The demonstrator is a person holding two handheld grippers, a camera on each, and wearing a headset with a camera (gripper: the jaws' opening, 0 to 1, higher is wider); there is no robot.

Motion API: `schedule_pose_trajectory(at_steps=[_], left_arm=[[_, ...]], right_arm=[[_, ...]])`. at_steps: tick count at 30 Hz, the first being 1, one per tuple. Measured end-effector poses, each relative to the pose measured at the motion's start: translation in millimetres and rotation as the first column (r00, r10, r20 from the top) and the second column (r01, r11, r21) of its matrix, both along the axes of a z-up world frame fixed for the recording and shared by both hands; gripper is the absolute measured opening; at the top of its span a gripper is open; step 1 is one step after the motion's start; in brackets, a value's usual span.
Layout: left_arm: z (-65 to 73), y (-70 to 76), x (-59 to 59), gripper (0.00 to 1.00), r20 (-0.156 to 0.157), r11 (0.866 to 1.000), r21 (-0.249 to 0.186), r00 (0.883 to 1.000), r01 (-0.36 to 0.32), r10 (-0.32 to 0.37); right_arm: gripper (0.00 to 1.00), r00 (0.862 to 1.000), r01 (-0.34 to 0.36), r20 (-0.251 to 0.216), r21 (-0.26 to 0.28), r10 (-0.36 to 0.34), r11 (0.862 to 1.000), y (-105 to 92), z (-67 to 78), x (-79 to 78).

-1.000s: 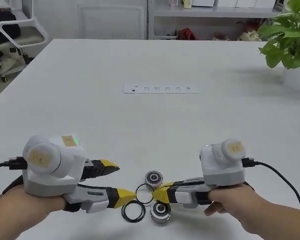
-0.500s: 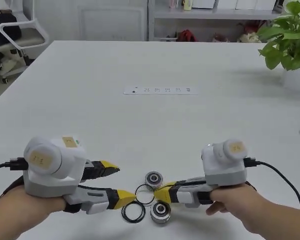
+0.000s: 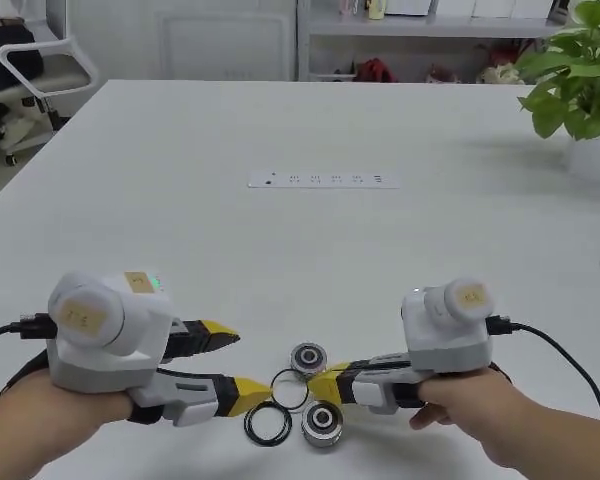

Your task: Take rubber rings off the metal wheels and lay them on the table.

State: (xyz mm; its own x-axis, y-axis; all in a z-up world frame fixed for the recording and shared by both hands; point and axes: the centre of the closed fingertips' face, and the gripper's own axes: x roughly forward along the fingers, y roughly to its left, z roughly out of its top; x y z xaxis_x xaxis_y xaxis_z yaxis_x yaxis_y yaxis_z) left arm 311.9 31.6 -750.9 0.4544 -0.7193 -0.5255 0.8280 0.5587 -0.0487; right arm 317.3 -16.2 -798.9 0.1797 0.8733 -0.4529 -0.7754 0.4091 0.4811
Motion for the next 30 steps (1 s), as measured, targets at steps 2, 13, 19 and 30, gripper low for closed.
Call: schedule_pose_trajectory(at_steps=[2, 13, 19, 30], left_arm=[[-0.4, 0.1, -0.1, 0.46, 0.0, 1.0, 0.001, 1.0, 0.0, 0.0], [-2.2, 0.6, -1.1, 0.46, -0.002, 1.0, 0.007, 1.0, 0.004, -0.004], [-1.8, 1.0, -1.6, 0.46, -0.002, 1.0, 0.007, 1.0, 0.003, -0.003], [-0.3, 1.4, -1.8, 0.46, 0.002, 1.0, 0.007, 1.0, 0.003, -0.004]], right_arm=[[0.0, 1.0, -0.001, 0.0, -0.001, 0.001, 1.0, 0.1, -0.6, 0.1], [0.0, 1.0, -0.015, -0.004, -0.008, 0.015, 1.0, 2.7, -2.6, -3.2], [0.0, 1.0, -0.013, -0.015, -0.008, 0.013, 1.0, 1.9, -4.0, -4.0], [0.0, 1.0, 0.005, -0.018, 0.014, -0.005, 1.0, -1.5, 2.6, -1.6]])
